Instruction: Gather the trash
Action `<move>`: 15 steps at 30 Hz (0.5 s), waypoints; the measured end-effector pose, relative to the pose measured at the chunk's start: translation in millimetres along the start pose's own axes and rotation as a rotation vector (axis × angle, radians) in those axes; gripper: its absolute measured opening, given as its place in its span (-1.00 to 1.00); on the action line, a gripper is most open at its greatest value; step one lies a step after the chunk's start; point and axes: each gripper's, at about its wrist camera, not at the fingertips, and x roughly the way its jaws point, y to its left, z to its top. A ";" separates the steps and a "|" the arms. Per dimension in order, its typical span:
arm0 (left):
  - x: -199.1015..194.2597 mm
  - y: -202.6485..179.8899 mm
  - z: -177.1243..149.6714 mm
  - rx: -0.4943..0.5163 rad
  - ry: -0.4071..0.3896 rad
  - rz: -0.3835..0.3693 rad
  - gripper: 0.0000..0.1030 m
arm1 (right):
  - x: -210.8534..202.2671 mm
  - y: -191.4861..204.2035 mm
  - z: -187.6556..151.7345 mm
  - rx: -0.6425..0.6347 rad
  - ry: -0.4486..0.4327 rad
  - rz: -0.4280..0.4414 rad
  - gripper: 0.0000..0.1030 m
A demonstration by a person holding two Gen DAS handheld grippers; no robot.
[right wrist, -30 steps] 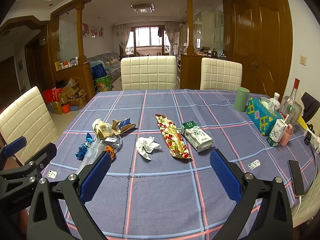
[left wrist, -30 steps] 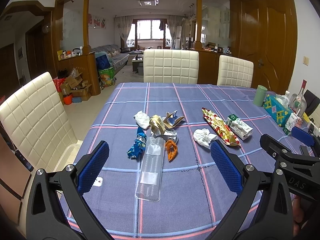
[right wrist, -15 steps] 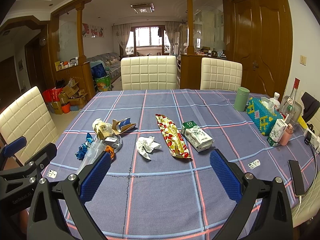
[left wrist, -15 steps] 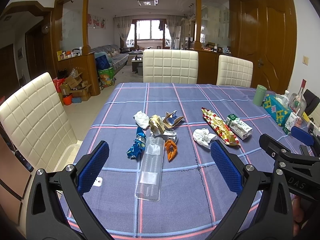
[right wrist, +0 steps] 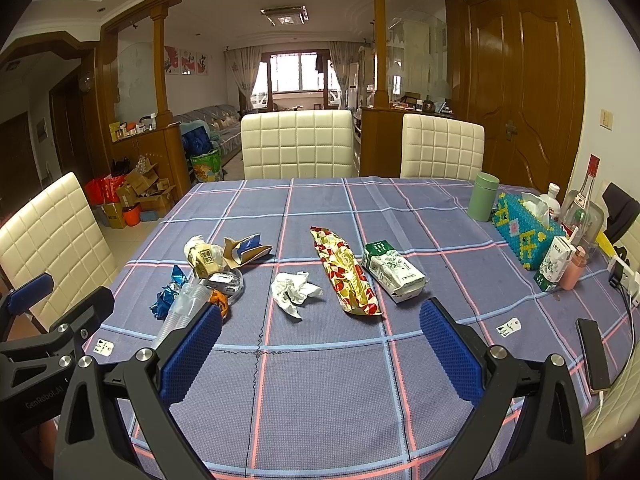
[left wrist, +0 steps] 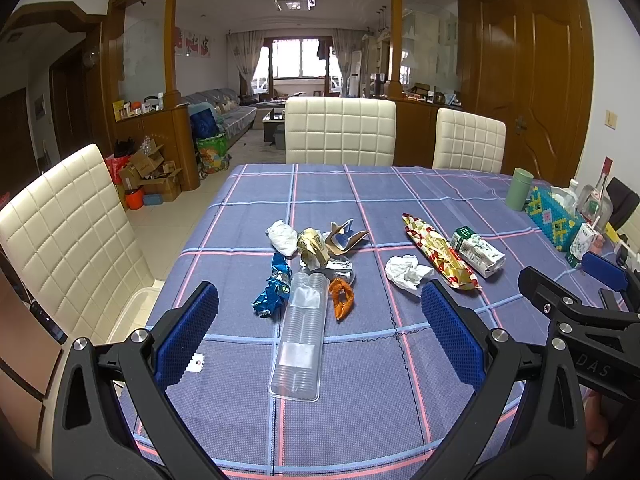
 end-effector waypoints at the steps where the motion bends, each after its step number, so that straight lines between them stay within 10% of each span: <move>1: 0.0 -0.1 0.0 0.000 0.000 0.000 0.94 | 0.0 0.0 0.1 0.000 0.000 0.000 0.89; 15: 2.5 -1.3 -4.8 0.002 0.008 -0.003 0.94 | 2.4 1.6 -3.2 -0.002 0.006 0.000 0.89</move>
